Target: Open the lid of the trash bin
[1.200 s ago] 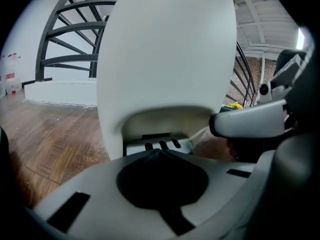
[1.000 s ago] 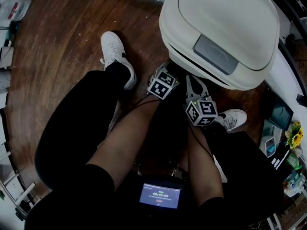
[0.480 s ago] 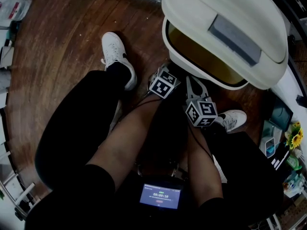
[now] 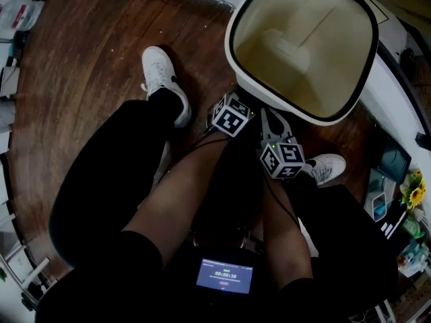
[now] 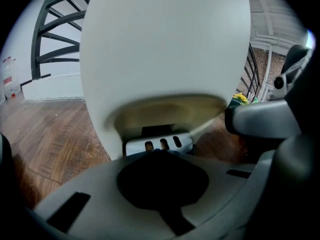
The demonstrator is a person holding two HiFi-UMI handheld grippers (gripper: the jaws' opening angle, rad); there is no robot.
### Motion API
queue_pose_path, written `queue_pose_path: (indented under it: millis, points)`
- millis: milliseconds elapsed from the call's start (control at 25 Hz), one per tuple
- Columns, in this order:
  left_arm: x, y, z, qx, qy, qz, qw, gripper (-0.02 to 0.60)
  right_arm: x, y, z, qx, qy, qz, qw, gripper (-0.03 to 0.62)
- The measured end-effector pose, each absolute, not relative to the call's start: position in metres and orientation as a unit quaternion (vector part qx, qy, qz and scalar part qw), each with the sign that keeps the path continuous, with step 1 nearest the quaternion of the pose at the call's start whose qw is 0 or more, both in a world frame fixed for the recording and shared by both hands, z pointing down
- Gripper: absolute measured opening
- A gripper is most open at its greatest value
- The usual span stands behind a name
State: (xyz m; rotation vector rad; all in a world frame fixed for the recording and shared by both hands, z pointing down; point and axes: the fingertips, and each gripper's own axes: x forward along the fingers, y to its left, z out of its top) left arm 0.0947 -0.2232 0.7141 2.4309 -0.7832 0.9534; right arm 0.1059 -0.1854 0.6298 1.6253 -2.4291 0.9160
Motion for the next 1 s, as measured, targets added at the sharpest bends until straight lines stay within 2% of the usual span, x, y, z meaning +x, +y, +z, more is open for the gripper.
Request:
queue_pose_path:
  millis: [1000]
  points:
    - [0.0978,-0.2213,0.7168,0.865,-0.286,0.359,0.204,0.021,0.1158,-0.1798,0.6245,0.529,-0.794,0.296,0.049,-0.001]
